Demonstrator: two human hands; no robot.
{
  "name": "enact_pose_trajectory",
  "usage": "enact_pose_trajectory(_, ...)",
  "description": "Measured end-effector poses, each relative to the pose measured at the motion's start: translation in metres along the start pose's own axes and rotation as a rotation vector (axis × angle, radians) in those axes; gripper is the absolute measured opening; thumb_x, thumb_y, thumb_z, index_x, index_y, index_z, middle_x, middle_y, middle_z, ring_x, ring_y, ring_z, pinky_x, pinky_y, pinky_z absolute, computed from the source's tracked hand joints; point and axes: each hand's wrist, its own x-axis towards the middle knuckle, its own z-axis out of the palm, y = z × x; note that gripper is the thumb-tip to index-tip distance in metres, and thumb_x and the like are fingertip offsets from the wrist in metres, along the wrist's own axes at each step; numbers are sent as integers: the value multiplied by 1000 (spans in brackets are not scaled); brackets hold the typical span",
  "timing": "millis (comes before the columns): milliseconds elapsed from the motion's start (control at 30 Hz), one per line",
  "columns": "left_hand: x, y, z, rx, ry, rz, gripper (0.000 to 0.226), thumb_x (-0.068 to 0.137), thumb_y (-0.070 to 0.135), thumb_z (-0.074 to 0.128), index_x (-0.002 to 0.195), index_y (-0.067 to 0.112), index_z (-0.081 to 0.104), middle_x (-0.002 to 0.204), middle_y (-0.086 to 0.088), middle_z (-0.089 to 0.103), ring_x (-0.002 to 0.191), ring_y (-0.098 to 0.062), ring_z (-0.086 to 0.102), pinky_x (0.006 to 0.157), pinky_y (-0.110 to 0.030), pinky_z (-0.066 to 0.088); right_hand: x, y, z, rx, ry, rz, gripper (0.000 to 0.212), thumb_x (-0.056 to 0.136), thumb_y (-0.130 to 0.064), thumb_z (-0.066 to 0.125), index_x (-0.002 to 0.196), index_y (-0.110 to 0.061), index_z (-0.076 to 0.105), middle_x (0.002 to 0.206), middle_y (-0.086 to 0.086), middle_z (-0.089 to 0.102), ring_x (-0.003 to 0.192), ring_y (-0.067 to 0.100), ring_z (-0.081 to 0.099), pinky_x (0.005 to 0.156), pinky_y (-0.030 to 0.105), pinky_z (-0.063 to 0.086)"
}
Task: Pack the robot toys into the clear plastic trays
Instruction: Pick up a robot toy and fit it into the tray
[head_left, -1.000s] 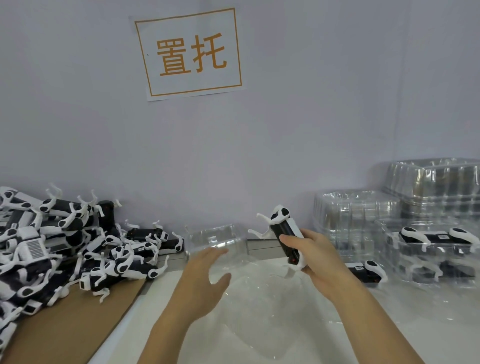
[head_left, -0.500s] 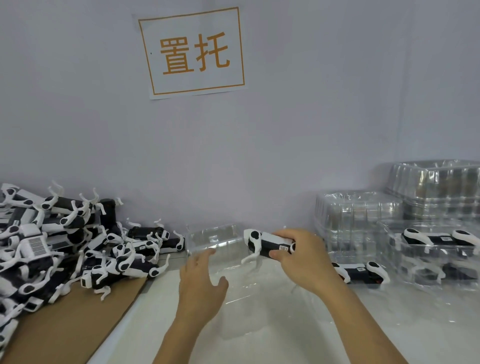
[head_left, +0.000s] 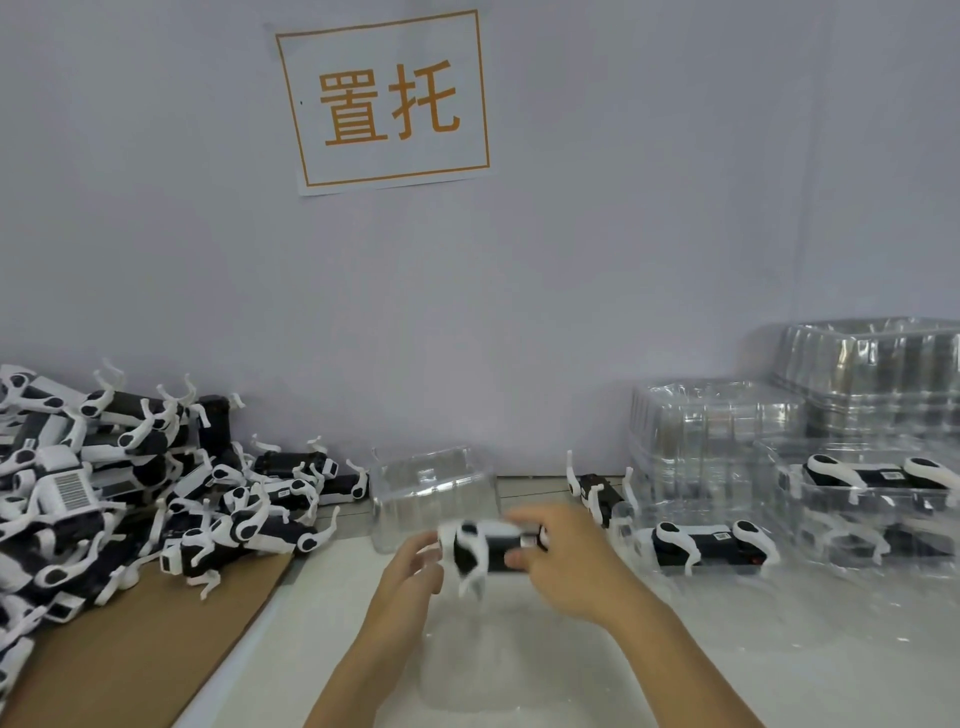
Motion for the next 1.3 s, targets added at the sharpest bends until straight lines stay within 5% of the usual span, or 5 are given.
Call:
enact_pose_trajectory(400, 4, 6, 11, -86, 109, -111, 6, 94, 40, 61, 99, 38, 62, 109, -2, 68, 90, -22, 61, 66, -32, 41, -1, 8, 12, -280, -48, 51, 35, 90, -27, 66, 125, -31, 66, 125, -9, 57, 122, 19, 45, 96, 31, 31)
enact_pose_trajectory(867, 7, 6, 13, 9, 133, -55, 37, 87, -2, 58, 110, 28, 57, 106, -7, 60, 83, -14, 58, 61, -26, 39, -2, 1, -8, -343, -65, 154, 41, 76, -48, 79, 113, -40, 64, 120, -8, 52, 122, 14, 44, 106, 39, 36)
enact_pose_trajectory(1033, 5, 6, 12, 34, 126, -40, 36, 87, 2, 62, 110, 29, 57, 108, 0, 59, 86, -12, 60, 59, -25, 40, -2, 12, -23, -279, -83, 198, 27, 76, -31, 82, 101, -30, 72, 93, -9, 63, 79, 5, 61, 61, 14, 43)
enact_pose_trajectory(1200, 7, 6, 8, 106, 160, 10, 32, 87, 6, 64, 106, 31, 56, 110, 6, 59, 84, -13, 60, 44, -19, 42, 0, 13, 5, -204, 98, 233, 23, 84, -10, 74, 106, -13, 76, 103, 8, 69, 88, 25, 70, 78, 37, 59)
enact_pose_trajectory(1300, 7, 5, 11, 99, 202, 15, 34, 87, 3, 60, 104, 31, 56, 107, 4, 59, 85, -13, 60, 54, -24, 42, 1, 14, 3, -384, 87, 185, 10, 86, -19, 71, 77, -15, 72, 76, -2, 63, 77, 20, 66, 61, 27, 49)
